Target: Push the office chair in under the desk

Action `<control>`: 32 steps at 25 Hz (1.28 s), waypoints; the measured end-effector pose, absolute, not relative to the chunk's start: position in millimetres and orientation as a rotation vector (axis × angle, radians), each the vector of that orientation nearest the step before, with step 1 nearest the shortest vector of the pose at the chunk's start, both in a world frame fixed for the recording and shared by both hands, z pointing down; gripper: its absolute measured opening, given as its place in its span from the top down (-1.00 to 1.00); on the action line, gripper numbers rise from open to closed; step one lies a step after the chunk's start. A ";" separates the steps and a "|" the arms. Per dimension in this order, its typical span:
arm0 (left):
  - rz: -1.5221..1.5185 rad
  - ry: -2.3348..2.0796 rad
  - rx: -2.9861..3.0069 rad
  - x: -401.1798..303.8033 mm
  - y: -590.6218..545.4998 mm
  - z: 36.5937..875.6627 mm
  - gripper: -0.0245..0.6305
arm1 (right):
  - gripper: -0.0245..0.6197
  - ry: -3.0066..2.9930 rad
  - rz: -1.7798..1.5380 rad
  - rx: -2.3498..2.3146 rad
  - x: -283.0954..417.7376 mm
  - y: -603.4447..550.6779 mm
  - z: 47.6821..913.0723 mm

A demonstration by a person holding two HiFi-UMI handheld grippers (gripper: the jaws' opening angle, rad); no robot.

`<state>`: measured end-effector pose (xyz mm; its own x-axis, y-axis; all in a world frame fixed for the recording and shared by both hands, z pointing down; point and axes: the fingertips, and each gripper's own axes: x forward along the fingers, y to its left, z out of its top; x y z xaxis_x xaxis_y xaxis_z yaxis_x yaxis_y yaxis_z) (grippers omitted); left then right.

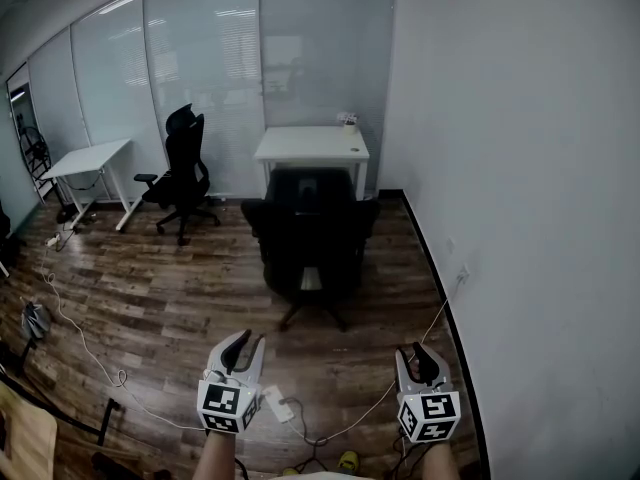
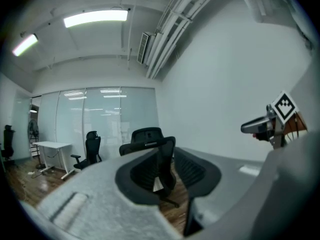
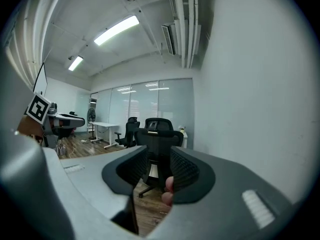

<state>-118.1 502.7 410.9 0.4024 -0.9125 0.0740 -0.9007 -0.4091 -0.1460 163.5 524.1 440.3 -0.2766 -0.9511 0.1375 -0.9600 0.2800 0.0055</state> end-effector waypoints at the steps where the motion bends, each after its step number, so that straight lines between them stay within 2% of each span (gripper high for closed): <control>1: -0.220 1.660 -2.564 -117.0 502.9 412.1 0.63 | 0.53 -2.424 0.120 1.811 163.9 523.7 440.9; 6: -0.229 1.647 -2.565 -109.0 499.2 411.4 0.58 | 0.43 -2.431 0.121 1.800 167.5 517.3 439.9; 32: -0.256 1.752 -2.516 -34.0 431.8 427.6 0.56 | 0.44 -2.508 0.096 1.670 234.5 428.4 456.7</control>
<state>-34.0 431.8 427.6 0.3382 -0.9358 0.0992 -0.9250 -0.3500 -0.1477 234.5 428.4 456.7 -0.3806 -0.9140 0.1401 -0.9221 0.3866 0.0168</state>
